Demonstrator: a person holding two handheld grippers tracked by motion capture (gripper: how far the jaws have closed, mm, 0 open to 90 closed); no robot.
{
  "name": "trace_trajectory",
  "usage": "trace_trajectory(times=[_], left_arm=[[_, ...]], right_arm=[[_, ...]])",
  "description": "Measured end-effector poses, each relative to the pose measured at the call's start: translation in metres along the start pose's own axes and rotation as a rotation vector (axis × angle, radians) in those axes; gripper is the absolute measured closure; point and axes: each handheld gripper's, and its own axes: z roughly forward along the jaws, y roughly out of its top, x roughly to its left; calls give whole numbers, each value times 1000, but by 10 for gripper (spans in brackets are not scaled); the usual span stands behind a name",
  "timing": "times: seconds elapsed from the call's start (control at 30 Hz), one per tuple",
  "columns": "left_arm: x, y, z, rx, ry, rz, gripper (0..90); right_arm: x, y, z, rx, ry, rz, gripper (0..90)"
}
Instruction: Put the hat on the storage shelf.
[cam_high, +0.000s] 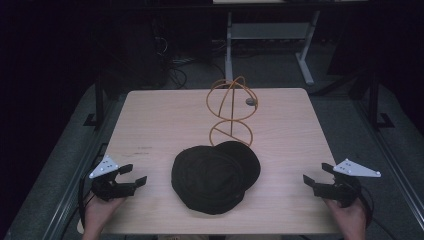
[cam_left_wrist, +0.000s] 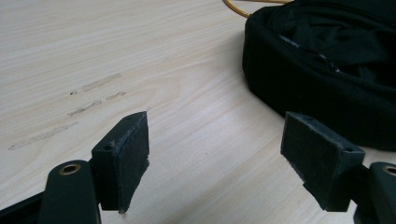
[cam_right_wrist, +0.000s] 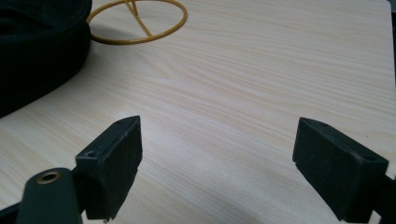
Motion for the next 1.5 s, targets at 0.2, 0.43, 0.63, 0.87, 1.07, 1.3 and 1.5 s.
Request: trace_trajectory(times=[0.2, 0.43, 0.63, 0.87, 1.07, 1.3, 1.5], left_arm=[[0, 0, 1, 3, -6, 4, 230], [-1, -1, -2, -6, -6, 1, 230], [0, -2, -4, -13, 3, -3, 230], [-1, -3, -6, -28, 15, -18, 217], [0, -3, -6, -25, 17, -18, 200], [0, -3, -6, -25, 19, -18, 198], [-1, -3, -6, -22, 18, -12, 197]], right_arm=[[0, 1, -1, -24, 18, 0, 143], [14, 9, 2, -7, 66, -30, 141], [30, 24, 6, 8, 132, -94, 140], [43, 41, 6, 29, 198, -137, 141], [57, 65, -1, 60, 245, -188, 141], [76, 85, 5, 84, 304, -251, 144], [93, 97, 16, 97, 354, -282, 146]])
